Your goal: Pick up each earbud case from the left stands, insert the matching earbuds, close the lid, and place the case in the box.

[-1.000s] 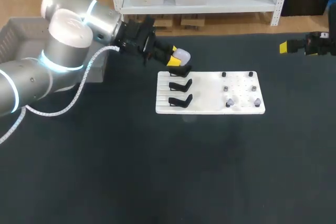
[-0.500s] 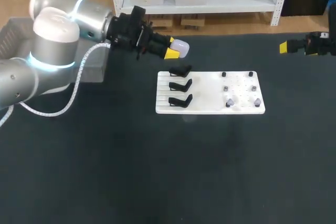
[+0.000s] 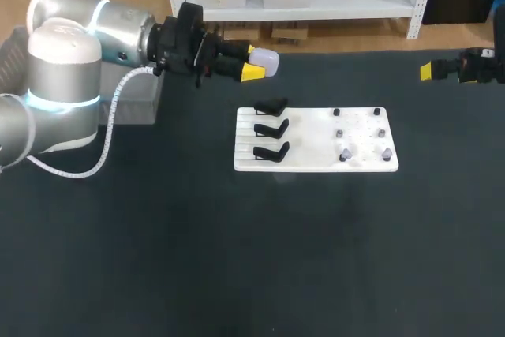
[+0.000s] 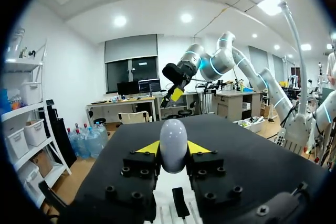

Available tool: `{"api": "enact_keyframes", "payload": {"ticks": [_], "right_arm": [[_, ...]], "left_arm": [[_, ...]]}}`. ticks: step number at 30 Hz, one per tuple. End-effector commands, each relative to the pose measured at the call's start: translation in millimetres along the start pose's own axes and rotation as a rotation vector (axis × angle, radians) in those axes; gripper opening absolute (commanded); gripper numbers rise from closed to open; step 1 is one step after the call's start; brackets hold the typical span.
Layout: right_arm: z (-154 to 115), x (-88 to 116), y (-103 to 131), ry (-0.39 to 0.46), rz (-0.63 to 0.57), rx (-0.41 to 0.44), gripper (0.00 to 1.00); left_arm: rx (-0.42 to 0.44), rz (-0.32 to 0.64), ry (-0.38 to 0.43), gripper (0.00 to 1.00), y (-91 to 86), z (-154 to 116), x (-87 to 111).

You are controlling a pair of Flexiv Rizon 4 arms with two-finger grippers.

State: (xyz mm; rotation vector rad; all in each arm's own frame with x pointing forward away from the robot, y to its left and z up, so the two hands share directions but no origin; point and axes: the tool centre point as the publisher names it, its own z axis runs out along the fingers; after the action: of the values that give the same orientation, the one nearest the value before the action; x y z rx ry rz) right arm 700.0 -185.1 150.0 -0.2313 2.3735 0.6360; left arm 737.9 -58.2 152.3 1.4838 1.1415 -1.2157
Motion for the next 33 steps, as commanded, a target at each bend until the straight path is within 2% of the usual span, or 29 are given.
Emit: {"api": "enact_keyframes", "payload": {"ticks": [1, 6, 15, 33], "right_arm": [[0.0, 0.0, 0.0, 0.000, 0.000, 0.000, 1.00], [0.0, 0.0, 0.0, 0.000, 0.000, 0.000, 1.00], [0.0, 0.0, 0.0, 0.000, 0.000, 0.000, 1.00], [0.0, 0.0, 0.0, 0.000, 0.000, 0.000, 1.00]], "left_arm": [[-0.205, 0.002, -0.011, 0.00, -11.5, -5.9, -8.9], [-0.220, -0.021, -0.048, 0.00, -16.5, -9.6, -17.1], [-0.177, -0.063, -0.107, 0.00, -22.7, -5.3, -22.4], [-0.171, -0.067, -0.114, 0.00, -23.5, -3.4, -21.3]]}}
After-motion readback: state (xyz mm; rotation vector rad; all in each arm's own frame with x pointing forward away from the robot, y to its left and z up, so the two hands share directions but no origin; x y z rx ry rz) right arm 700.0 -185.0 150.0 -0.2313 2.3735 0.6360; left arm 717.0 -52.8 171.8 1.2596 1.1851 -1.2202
